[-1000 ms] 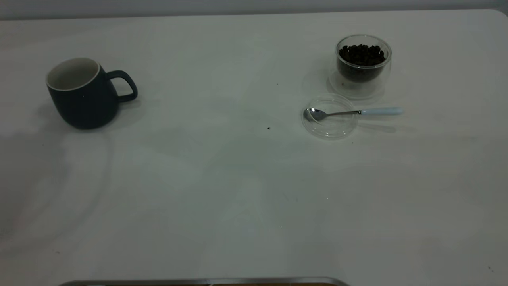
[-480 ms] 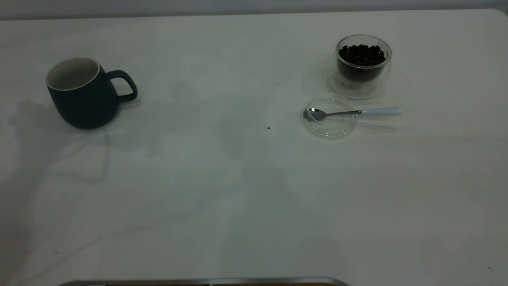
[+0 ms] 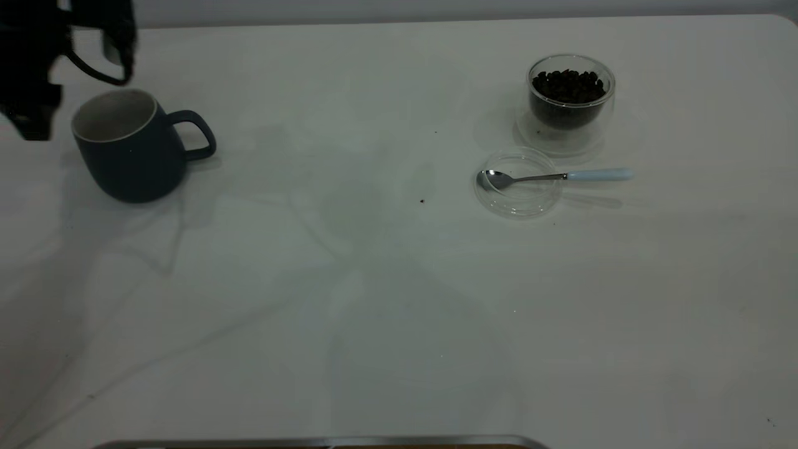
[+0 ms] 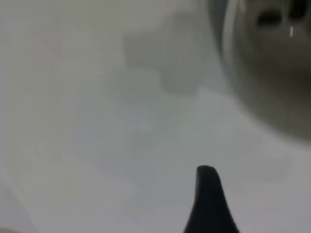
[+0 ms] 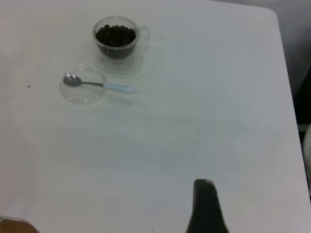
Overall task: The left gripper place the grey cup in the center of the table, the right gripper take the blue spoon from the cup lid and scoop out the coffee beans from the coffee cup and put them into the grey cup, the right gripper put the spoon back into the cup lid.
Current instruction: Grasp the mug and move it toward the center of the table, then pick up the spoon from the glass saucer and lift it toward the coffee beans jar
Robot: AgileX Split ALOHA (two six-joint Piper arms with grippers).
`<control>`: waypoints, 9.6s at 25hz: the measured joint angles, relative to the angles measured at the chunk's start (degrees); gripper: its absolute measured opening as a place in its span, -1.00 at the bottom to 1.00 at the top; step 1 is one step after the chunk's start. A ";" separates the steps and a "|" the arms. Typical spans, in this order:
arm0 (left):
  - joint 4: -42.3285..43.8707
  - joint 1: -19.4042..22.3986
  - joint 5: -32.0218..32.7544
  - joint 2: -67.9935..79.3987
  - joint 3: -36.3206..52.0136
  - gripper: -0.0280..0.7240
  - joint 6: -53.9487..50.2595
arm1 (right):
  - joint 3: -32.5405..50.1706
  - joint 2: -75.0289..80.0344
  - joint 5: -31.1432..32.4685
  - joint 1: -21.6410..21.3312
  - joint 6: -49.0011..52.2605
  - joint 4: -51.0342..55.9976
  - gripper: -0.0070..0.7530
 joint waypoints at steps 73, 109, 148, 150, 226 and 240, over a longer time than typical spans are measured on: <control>-35.22 -25.15 27.85 -89.92 22.23 0.65 -34.57 | 0.00 0.00 0.00 0.00 0.00 0.00 0.51; -30.14 -25.15 25.69 -117.23 57.27 0.65 -44.41 | 0.00 0.00 0.00 0.00 0.00 0.00 0.51; -30.19 5.68 25.99 -132.55 57.39 0.65 -44.48 | 0.00 0.00 0.00 0.00 0.00 0.00 0.51; -30.19 5.68 25.99 -132.55 57.39 0.65 -44.48 | 0.00 0.00 0.00 0.00 0.00 0.00 0.51; -30.19 5.68 26.16 -132.55 57.39 0.65 -44.69 | -31.99 142.61 -17.36 -15.36 -82.52 100.40 0.57; -30.19 5.68 26.16 -132.55 57.39 0.65 -44.69 | -35.48 145.70 -11.54 -15.36 -86.82 100.08 0.40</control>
